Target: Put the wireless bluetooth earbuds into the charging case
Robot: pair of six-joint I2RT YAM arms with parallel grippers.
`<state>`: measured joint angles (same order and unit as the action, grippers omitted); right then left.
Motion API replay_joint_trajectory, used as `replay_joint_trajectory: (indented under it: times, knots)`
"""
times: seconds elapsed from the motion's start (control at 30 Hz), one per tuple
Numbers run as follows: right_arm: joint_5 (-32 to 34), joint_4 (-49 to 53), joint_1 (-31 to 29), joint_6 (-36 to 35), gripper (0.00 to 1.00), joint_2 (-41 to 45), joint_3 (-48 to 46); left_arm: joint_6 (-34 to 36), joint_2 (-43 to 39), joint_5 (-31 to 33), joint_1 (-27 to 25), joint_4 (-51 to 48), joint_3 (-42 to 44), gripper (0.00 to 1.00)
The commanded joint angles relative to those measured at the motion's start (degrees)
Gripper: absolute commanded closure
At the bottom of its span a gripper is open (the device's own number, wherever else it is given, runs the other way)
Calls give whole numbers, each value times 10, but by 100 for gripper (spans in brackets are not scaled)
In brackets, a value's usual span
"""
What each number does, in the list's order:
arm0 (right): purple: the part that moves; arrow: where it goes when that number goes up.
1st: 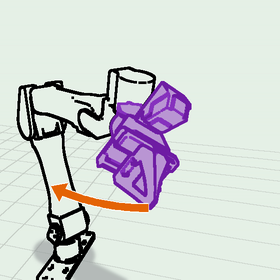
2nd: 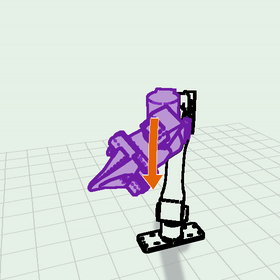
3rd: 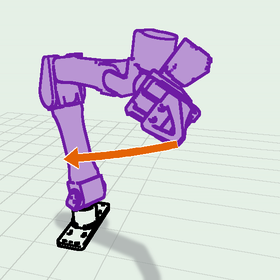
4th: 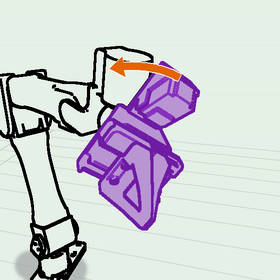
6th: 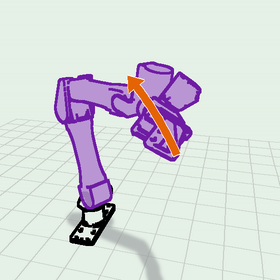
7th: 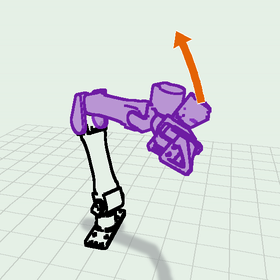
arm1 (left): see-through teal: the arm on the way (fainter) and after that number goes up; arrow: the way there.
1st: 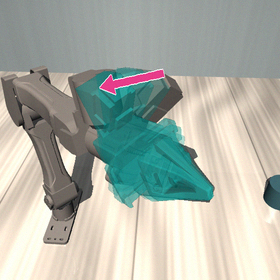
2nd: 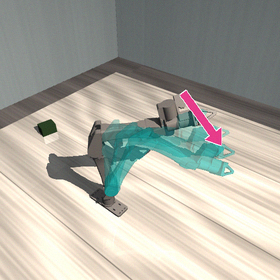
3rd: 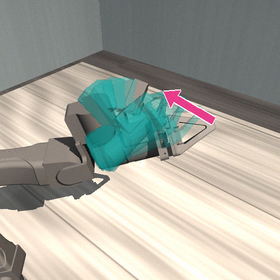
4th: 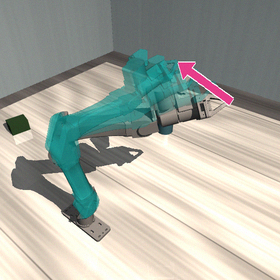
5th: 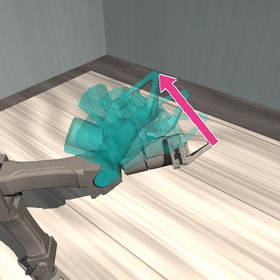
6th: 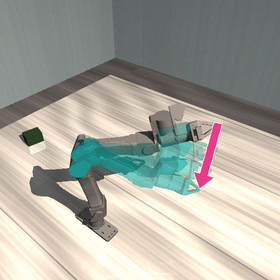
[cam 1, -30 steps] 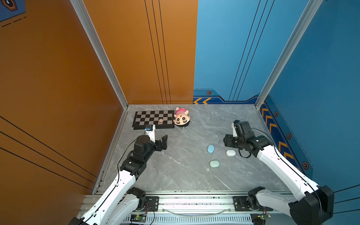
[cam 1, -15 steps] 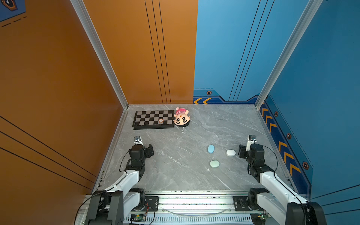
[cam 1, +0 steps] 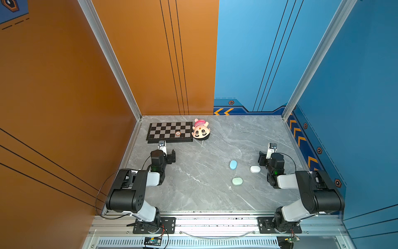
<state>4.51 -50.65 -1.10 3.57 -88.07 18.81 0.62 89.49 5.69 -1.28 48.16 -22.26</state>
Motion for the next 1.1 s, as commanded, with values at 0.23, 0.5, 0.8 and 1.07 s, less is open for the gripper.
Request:
replay_joint_trajectory:
  times: [0.23,0.5,0.8,1.07]
  knots:
    - [-28,3,11,2,0,-5,32,-7,4,-17,13,40,0,2]
    - [-15,-10,6,-1,0,-6,27,-4,-1,-7,6,43,4,2]
    - [-13,-6,5,-1,0,-7,31,-4,-1,-7,6,44,5,2]
    - [-16,-4,7,-1,0,-7,32,-4,-1,-7,6,43,5,2]
